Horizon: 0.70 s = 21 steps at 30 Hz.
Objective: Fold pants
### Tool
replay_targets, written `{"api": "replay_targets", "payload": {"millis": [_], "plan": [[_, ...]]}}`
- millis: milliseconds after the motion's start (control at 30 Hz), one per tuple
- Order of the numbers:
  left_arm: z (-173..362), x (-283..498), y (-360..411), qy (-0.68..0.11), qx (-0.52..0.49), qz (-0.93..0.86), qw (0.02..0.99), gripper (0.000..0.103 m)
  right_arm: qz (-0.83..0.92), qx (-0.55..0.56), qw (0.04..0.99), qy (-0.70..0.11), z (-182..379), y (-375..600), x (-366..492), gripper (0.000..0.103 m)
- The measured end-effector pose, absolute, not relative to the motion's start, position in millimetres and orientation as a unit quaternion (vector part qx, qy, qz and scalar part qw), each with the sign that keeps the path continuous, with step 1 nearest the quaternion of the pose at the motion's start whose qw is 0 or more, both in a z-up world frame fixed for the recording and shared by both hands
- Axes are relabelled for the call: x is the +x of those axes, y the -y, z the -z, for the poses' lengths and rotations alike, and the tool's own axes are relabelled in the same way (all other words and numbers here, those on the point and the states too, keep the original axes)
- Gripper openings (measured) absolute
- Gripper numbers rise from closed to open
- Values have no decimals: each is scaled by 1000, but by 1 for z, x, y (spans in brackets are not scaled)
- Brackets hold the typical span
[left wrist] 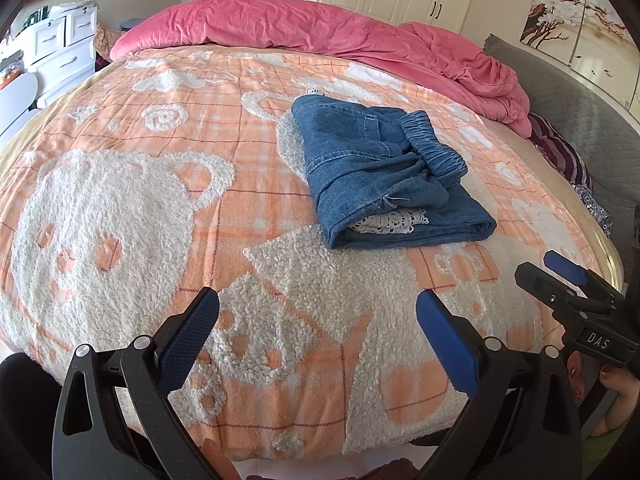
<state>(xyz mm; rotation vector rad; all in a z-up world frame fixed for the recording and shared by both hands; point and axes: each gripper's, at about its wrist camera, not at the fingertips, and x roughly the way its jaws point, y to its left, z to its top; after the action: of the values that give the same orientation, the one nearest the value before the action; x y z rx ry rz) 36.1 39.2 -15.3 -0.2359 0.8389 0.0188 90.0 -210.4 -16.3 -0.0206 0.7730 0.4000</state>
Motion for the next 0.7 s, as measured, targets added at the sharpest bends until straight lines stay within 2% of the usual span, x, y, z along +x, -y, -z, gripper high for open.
{"api": "replay_targets", "payload": {"millis": [700], "plan": [[14, 36, -40, -414, -114, -13, 903, 98, -191, -10, 907, -375, 16, 210, 90, 94]]}}
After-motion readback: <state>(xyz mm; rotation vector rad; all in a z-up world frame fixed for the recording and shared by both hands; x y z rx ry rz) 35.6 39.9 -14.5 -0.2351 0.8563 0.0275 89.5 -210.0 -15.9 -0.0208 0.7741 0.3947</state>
